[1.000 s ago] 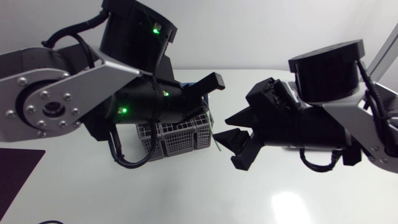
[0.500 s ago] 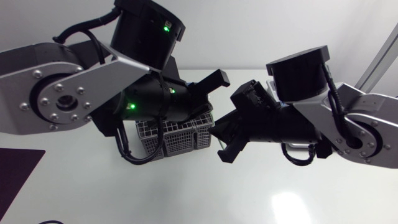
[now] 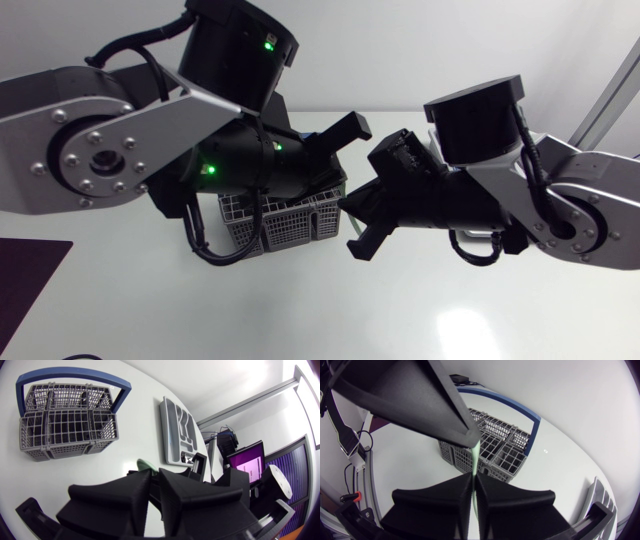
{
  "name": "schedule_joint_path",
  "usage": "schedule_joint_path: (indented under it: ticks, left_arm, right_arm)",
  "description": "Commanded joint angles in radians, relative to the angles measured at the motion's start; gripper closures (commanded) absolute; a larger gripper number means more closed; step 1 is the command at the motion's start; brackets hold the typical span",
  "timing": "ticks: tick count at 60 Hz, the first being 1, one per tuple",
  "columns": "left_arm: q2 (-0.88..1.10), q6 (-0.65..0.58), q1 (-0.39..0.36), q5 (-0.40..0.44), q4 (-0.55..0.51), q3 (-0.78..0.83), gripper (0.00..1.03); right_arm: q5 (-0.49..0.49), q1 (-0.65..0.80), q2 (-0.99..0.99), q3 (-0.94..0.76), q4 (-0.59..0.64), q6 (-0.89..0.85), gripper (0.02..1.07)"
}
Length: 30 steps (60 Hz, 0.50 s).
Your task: Unload the cutlery basket into the drawer organizer.
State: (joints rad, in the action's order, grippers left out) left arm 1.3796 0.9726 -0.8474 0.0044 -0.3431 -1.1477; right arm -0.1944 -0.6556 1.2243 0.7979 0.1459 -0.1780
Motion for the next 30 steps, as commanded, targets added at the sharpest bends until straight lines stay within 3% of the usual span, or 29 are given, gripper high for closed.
schedule_joint_path:
  ticks: [1,6,10,30]
  left_arm:
    - [0.006,0.018,0.002,0.022,0.003,-0.035,0.42]
    - [-0.002,0.015,0.007,0.034,0.01,-0.035,0.18]
    - [-0.013,0.012,0.014,0.034,0.023,-0.029,0.07]
    - [-0.102,-0.025,0.111,0.012,0.055,-0.004,0.05]
  right_arm:
    - [-0.005,-0.006,0.012,0.012,-0.003,0.023,1.01]
    - [-0.013,-0.006,0.007,0.011,0.009,0.023,1.01]
    - [-0.017,-0.006,0.001,0.009,0.02,0.023,1.01]
    - [-0.117,0.136,-0.097,-0.026,0.127,-0.041,1.01]
